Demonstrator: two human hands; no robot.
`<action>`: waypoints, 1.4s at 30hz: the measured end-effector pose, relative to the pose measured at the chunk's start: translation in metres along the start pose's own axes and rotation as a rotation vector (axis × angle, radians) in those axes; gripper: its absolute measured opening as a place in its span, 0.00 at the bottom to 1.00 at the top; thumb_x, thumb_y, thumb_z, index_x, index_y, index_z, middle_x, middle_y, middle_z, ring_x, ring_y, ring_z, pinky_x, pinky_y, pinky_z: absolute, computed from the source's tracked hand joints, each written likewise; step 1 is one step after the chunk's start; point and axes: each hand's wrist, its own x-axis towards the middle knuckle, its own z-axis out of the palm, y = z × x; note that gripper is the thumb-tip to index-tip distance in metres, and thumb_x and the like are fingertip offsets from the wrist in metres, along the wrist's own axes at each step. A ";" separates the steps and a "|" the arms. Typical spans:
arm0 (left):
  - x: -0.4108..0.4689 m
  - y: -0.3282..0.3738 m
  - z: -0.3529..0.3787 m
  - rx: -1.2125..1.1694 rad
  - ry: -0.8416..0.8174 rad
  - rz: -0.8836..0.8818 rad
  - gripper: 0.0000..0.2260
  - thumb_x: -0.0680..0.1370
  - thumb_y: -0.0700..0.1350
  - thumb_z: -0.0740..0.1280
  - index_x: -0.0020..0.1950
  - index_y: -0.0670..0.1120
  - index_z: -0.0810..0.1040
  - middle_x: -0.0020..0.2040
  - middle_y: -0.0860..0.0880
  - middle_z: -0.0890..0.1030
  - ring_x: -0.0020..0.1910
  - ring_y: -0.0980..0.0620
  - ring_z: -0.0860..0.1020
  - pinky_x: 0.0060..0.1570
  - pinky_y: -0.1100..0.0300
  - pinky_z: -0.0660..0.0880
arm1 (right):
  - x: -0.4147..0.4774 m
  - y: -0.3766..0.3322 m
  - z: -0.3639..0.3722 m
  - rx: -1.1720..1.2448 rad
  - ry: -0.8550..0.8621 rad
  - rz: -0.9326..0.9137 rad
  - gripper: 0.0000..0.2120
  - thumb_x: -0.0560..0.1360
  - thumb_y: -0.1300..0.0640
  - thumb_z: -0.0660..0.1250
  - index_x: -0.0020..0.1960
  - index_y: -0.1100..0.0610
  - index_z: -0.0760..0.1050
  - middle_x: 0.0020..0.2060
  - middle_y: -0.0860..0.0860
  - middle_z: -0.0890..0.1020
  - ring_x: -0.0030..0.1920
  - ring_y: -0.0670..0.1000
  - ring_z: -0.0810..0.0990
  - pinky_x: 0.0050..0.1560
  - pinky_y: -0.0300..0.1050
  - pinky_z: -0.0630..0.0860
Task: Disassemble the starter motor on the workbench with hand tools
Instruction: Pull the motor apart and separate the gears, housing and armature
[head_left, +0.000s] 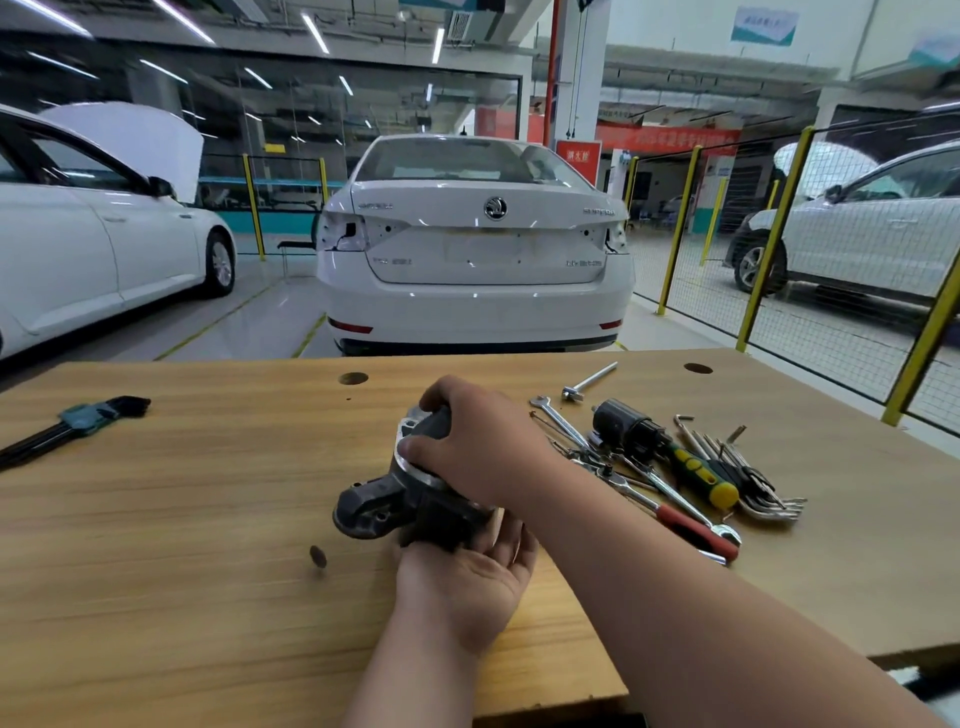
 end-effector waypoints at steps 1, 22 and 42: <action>-0.004 0.001 -0.003 0.031 -0.006 -0.008 0.18 0.81 0.50 0.53 0.50 0.41 0.78 0.38 0.40 0.84 0.47 0.42 0.79 0.50 0.43 0.71 | 0.001 0.000 0.001 -0.018 -0.020 -0.011 0.23 0.74 0.42 0.70 0.65 0.49 0.71 0.54 0.48 0.79 0.48 0.49 0.72 0.47 0.46 0.71; -0.042 0.079 -0.044 1.908 0.170 0.844 0.21 0.66 0.61 0.74 0.54 0.60 0.73 0.43 0.62 0.77 0.42 0.65 0.74 0.38 0.72 0.68 | -0.004 0.030 0.020 0.354 0.040 0.174 0.14 0.80 0.39 0.59 0.57 0.47 0.73 0.42 0.40 0.76 0.42 0.40 0.75 0.27 0.30 0.67; -0.050 0.101 -0.049 1.829 0.381 1.241 0.29 0.71 0.45 0.72 0.70 0.58 0.66 0.66 0.50 0.66 0.64 0.50 0.63 0.64 0.53 0.64 | -0.032 0.057 0.009 0.307 0.080 0.199 0.22 0.82 0.43 0.58 0.36 0.54 0.76 0.24 0.46 0.77 0.25 0.43 0.73 0.29 0.40 0.70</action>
